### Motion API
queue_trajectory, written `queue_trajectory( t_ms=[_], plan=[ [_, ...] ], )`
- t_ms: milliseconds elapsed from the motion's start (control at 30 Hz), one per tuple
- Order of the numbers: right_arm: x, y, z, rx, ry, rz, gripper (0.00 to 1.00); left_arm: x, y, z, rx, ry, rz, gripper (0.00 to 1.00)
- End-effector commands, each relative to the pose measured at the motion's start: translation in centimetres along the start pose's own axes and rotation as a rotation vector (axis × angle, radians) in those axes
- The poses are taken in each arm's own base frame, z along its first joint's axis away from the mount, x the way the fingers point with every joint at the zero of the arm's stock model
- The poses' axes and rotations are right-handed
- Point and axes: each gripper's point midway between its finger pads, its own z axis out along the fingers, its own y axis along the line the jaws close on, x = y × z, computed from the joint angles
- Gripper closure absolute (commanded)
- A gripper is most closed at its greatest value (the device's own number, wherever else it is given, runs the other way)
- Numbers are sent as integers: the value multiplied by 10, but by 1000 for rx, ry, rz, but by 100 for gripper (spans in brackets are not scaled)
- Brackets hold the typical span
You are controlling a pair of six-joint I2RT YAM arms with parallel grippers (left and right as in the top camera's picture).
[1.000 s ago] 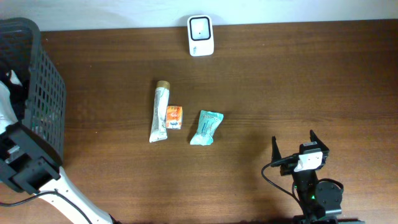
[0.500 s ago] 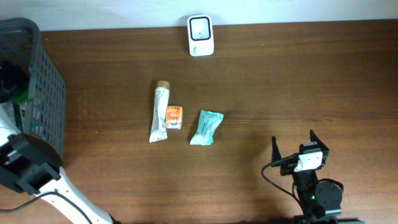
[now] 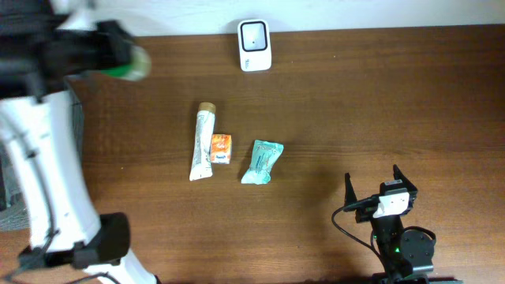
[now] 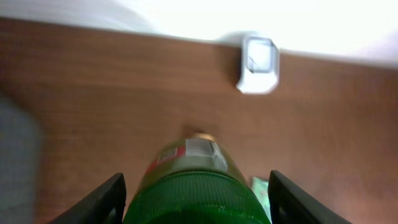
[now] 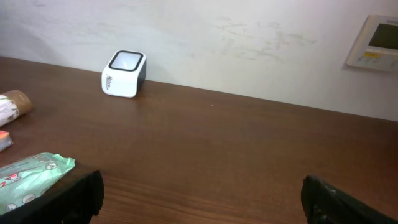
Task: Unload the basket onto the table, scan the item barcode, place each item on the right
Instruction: 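Set the green-lidded jar on the table behind the wipes pack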
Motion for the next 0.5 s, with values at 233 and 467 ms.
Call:
queue_trajectory(
  t_ms=[233, 467],
  plan=[
    [2, 1, 0, -3, 1, -6, 2, 122, -172, 199, 193, 316, 327, 48],
    [2, 1, 0, -3, 1, -6, 2, 191, -233, 256, 250, 402, 446, 48]
  ],
)
